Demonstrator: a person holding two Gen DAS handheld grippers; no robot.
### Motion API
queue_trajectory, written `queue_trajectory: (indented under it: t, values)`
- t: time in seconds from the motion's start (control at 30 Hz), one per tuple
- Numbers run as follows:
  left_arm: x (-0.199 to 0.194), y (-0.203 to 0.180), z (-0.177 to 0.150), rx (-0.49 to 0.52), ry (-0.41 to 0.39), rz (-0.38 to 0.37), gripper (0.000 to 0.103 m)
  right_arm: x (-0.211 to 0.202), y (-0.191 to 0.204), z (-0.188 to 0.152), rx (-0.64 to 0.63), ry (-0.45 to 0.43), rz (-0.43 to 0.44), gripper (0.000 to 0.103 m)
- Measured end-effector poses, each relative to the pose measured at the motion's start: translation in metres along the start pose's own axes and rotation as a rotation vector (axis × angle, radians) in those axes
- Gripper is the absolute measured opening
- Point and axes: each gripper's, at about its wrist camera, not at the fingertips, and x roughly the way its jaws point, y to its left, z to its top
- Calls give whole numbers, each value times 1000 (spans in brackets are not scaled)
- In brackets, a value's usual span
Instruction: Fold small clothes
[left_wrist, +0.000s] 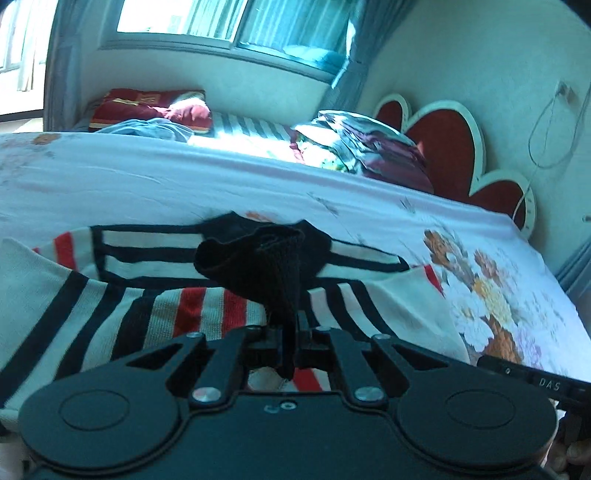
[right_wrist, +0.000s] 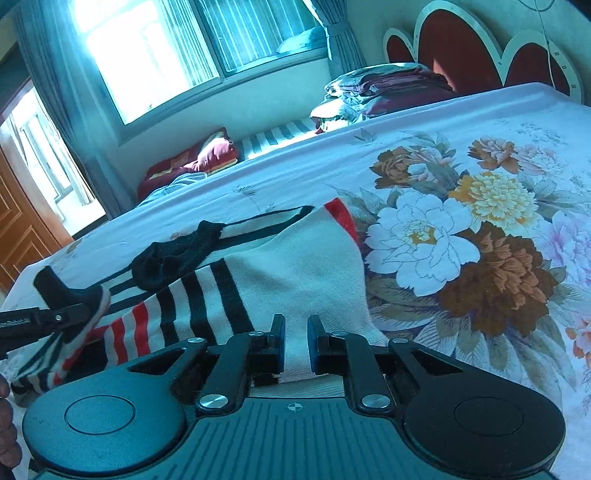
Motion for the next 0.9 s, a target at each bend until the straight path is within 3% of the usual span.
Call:
queue_trajectory:
  t: [0.23, 0.3, 0.33, 0.37, 0.4, 0.43, 0.47, 0.5, 0.6, 0.77, 0.83, 0.9]
  values:
    - [48, -60, -18, 140, 117, 11, 7, -8, -40, 6, 41, 12, 16, 14]
    - [58, -68, -23, 146, 149, -3, 22, -12, -49, 7, 55, 16, 34, 14]
    - [64, -76, -25, 152, 156, -18, 37, -13, -52, 8, 64, 14, 38, 14]
    - [66, -80, -27, 159, 154, -36, 59, -15, -55, 9, 75, 14, 46, 14]
    - [68, -88, -29, 166, 142, -73, 69, -15, -58, 10, 89, 13, 51, 15]
    - [66, -91, -32, 169, 132, -117, 74, -16, -60, 11, 104, 14, 58, 28]
    - [64, -93, -33, 178, 126, -126, 72, -16, -60, 13, 114, 12, 64, 43]
    - [59, -94, -34, 187, 114, -112, 70, -16, -58, 14, 113, 3, 73, 68]
    - [25, -76, -34, 168, 4, -43, 70, -12, -43, 19, 73, -4, 132, 70]
    - [-53, -11, -49, 185, -116, 194, 69, 15, -4, 18, 28, 55, 224, 70]
    - [-80, 20, -63, 205, -110, 290, 69, 31, 6, 15, 51, 89, 250, 69]
    - [-93, 51, -76, 177, -53, 380, 64, 46, 11, 12, 83, 125, 256, 65]
